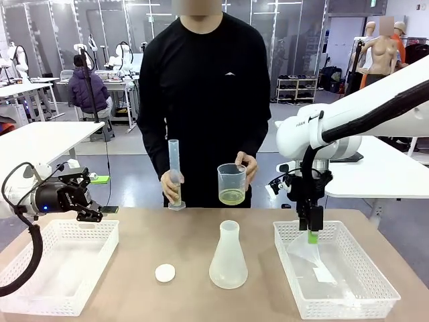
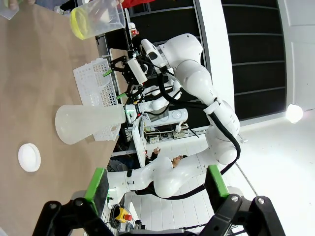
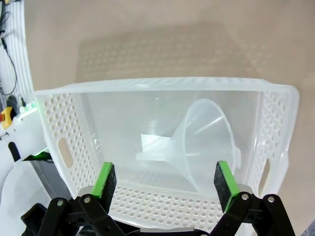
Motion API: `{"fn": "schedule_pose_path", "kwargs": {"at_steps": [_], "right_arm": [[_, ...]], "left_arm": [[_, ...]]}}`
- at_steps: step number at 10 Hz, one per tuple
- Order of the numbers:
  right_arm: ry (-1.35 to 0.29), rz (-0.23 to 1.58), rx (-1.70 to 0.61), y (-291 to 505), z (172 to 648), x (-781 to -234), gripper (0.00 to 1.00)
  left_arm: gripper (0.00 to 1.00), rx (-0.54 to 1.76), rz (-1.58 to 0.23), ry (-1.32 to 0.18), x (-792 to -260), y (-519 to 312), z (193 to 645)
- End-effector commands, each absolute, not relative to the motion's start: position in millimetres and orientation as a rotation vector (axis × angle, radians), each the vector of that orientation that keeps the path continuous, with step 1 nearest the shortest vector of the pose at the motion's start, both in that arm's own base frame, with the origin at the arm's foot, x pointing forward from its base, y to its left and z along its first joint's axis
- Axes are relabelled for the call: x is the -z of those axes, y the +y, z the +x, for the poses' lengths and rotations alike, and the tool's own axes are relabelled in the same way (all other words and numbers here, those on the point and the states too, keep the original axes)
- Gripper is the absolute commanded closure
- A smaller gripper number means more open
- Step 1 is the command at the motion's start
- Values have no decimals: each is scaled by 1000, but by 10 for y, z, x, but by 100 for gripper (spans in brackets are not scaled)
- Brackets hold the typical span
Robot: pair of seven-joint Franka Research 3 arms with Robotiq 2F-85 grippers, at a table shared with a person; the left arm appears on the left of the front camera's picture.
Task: Prepare the solutions needed for the experiment.
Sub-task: Pick up the Plastic Funnel and insert it into the Big flask.
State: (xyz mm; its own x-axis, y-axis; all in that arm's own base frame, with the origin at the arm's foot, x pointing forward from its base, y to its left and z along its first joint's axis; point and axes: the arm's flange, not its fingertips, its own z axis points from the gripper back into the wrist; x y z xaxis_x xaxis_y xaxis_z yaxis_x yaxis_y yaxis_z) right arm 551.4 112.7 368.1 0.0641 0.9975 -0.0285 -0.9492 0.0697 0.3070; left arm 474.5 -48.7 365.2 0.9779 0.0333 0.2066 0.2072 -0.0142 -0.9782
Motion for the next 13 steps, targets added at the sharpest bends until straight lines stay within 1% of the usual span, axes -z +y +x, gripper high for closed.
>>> {"fn": "schedule_pose_path", "kwargs": {"at_steps": [1, 3, 6, 8, 9, 10, 11, 12, 13], "right_arm": [[304, 254, -1531, 1107, 5627, -3681, 0], [332, 262, -1550, 1068, 5695, -3603, 0], [394, 224, -1663, 1023, 5789, -3517, 0], [368, 254, -1689, 979, 5855, -3482, 0], [363, 259, -1718, 958, 5865, -3451, 12], [352, 283, -1713, 932, 5895, -3435, 20], [360, 296, -1715, 926, 5887, -3421, 32], [358, 295, -1709, 924, 5890, -3412, 40], [347, 300, -1722, 925, 5884, -3414, 52]], "left_arm": [[0, 140, -1592, -204, -3689, -504, 4733], [0, 140, -1592, -204, -3689, -504, 4733], [0, 140, -1592, -204, -3689, -504, 4733], [0, 140, -1592, -204, -3689, -504, 4733], [0, 140, -1592, -204, -3689, -504, 4733], [0, 140, -1592, -204, -3689, -504, 4733], [0, 140, -1592, -204, -3689, -504, 4733], [0, 140, -1592, -204, -3689, -504, 4733], [0, 140, -1592, -204, -3689, -504, 4733]]}}
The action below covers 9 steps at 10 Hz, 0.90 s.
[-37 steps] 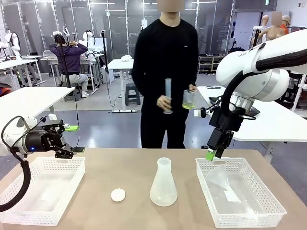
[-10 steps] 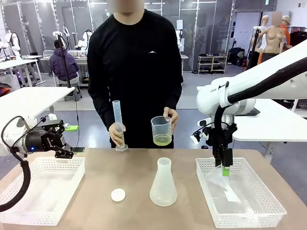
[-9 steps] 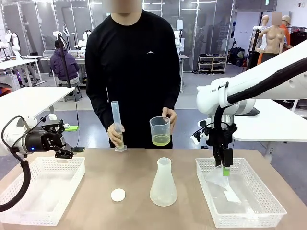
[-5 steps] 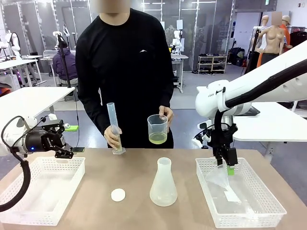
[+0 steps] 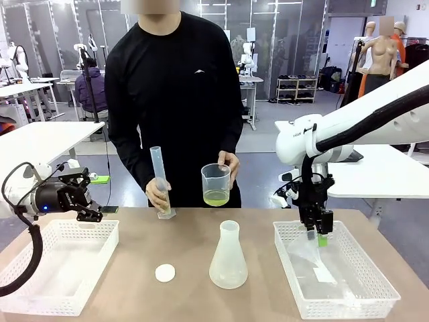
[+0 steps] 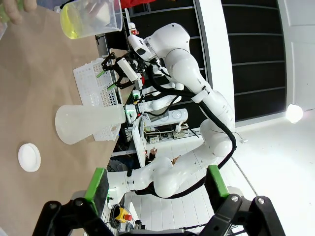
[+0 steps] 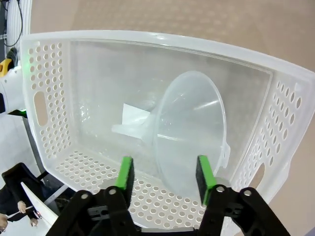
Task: Prepare the solutions needed for the experiment.
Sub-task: Pick up the Plastic Funnel and insert it into the Big flask.
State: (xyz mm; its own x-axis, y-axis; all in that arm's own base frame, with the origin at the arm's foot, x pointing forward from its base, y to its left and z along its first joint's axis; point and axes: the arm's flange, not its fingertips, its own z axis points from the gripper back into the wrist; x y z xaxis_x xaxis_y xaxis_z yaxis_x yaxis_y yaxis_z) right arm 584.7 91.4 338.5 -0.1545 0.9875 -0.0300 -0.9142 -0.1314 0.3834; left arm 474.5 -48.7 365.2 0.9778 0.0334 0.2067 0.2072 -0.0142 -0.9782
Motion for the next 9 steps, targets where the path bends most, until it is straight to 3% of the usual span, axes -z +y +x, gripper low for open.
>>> {"fn": "schedule_pose_path", "kwargs": {"at_steps": [1, 4, 5, 6, 9], "right_arm": [[329, 306, -1734, 927, 5877, -3422, 60], [308, 325, -1757, 940, 5872, -3420, 92], [314, 328, -1752, 941, 5871, -3418, 80], [320, 333, -1745, 939, 5869, -3415, 100], [334, 349, -1621, 993, 5780, -3511, 100]], "left_arm": [[0, 140, -1592, -204, -3689, -504, 4733], [0, 140, -1592, -204, -3689, -504, 4733], [0, 140, -1592, -204, -3689, -504, 4733], [0, 140, -1592, -204, -3689, -504, 4733], [0, 140, -1592, -204, -3689, -504, 4733]]}}
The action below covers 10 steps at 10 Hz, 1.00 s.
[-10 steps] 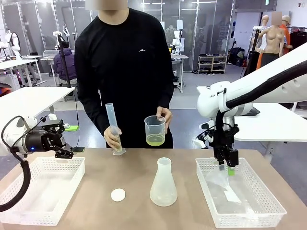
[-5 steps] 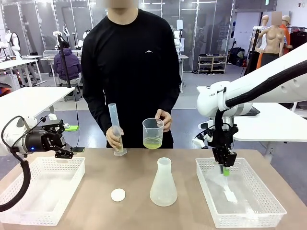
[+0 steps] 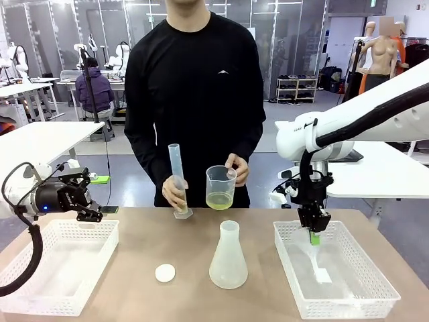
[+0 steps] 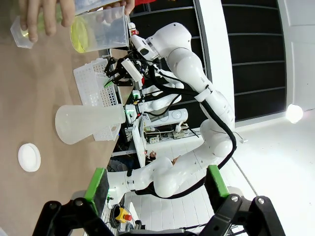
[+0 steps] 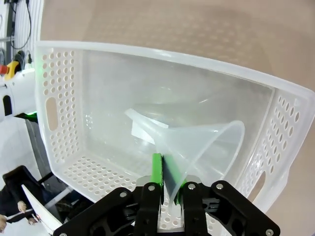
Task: Prepare the solutions needed for the experiment.
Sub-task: Pick up the Plastic Funnel and insert it into the Big flask.
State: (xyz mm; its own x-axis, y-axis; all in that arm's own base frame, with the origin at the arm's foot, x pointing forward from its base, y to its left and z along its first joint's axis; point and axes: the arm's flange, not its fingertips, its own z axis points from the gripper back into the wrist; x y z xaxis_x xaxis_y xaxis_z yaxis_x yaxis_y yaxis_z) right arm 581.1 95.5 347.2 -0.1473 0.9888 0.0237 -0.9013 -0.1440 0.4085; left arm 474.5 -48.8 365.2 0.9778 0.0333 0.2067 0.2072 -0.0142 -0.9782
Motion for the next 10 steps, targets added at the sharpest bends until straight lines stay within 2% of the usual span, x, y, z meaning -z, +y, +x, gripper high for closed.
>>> {"fn": "schedule_pose_path", "kwargs": {"at_steps": [1, 7, 10], "right_arm": [[321, 308, -1568, 1066, 5690, -3641, 100], [121, -84, -1270, 1509, 5004, -4982, 100], [27, -301, -1293, 1653, 4582, -5464, 100]], "left_arm": [[0, 140, -1592, -204, -3689, -504, 4733], [0, 140, -1592, -204, -3689, -504, 4733], [0, 140, -1592, -204, -3689, -504, 4733]]}}
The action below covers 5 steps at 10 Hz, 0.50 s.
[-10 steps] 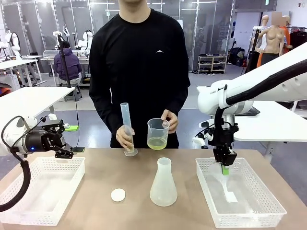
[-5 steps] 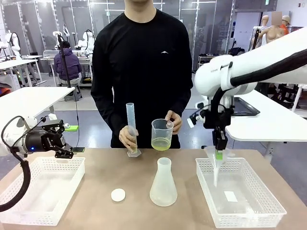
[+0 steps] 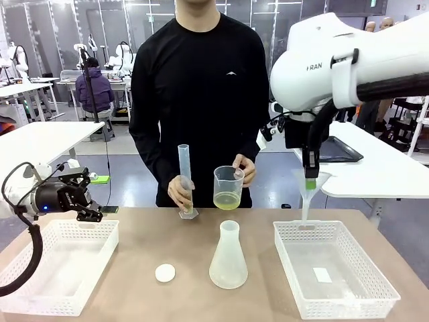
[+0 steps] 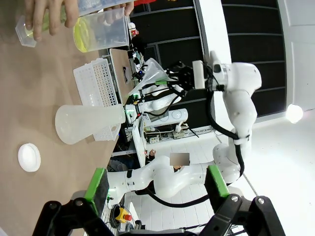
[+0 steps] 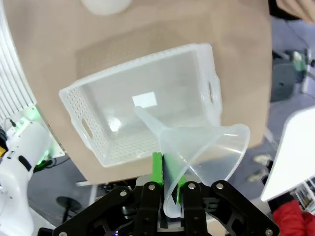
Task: Prepare the solutions needed for the experiment.
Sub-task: Pick up the Plastic Funnel and insert it into the Big flask.
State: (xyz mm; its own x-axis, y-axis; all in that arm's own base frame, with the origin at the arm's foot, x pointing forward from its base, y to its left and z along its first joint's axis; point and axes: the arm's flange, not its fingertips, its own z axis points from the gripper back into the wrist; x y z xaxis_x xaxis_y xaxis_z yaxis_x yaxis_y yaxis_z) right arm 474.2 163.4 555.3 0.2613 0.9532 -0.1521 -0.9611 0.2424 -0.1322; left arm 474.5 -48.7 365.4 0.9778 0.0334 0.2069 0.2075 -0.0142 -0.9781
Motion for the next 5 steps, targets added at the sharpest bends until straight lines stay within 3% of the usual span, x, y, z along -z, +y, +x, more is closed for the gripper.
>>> {"fn": "schedule_pose_path", "kwargs": {"at_steps": [1, 4, 5], "right_arm": [[5, -332, -1340, 1674, 4475, -5537, 100], [-66, -332, -1326, 1662, 4256, -5598, 100], [1, -329, -1367, 1733, 4378, -5706, 100]], "left_arm": [[0, 140, -1592, -204, -3689, -504, 4733], [0, 140, -1592, -204, -3689, -504, 4733], [0, 140, -1592, -204, -3689, -504, 4733]]}}
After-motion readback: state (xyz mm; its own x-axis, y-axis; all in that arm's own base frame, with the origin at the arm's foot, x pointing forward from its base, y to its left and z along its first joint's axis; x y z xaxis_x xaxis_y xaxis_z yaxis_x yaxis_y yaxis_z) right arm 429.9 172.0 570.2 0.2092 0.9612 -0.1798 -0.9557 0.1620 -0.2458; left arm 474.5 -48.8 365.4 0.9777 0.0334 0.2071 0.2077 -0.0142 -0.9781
